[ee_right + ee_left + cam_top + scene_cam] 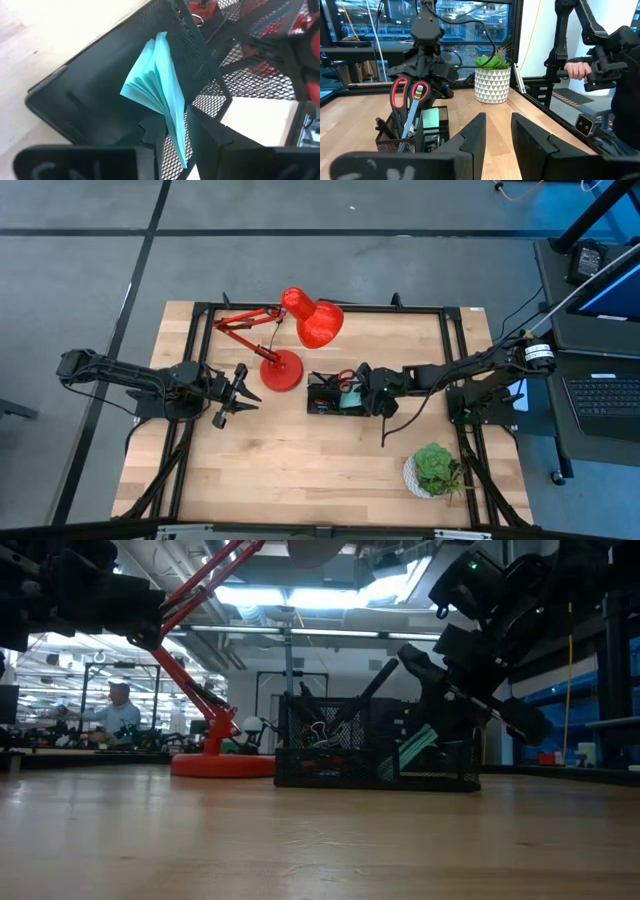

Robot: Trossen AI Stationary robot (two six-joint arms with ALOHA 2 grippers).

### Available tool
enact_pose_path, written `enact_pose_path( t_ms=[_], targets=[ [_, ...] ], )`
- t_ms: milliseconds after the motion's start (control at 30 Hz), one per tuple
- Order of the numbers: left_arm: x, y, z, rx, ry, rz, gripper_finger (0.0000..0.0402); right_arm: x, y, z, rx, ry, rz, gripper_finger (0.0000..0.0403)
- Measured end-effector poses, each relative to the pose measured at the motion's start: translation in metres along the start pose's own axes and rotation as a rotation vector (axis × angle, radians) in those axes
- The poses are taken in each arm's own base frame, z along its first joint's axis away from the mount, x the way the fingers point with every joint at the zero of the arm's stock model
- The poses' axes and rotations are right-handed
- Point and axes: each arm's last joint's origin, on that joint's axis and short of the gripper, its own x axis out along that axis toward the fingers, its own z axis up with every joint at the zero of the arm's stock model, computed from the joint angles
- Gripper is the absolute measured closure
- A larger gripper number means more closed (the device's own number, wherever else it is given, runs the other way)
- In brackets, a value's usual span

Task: Pick and place office supplies into organizer
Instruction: Put the light blue notepad into the black desk organizer

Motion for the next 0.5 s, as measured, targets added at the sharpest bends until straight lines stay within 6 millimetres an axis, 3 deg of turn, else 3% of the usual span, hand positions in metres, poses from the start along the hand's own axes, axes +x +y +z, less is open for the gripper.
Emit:
enact_pose_path(
  t_ms=[500],
  targets=[
    [0.000, 0.000, 0.000, -0.002, 0.001, 0.000, 0.0315, -0.010, -0.016, 0.011, 0.149, 0.042, 0.134, 0.0319]
  ],
)
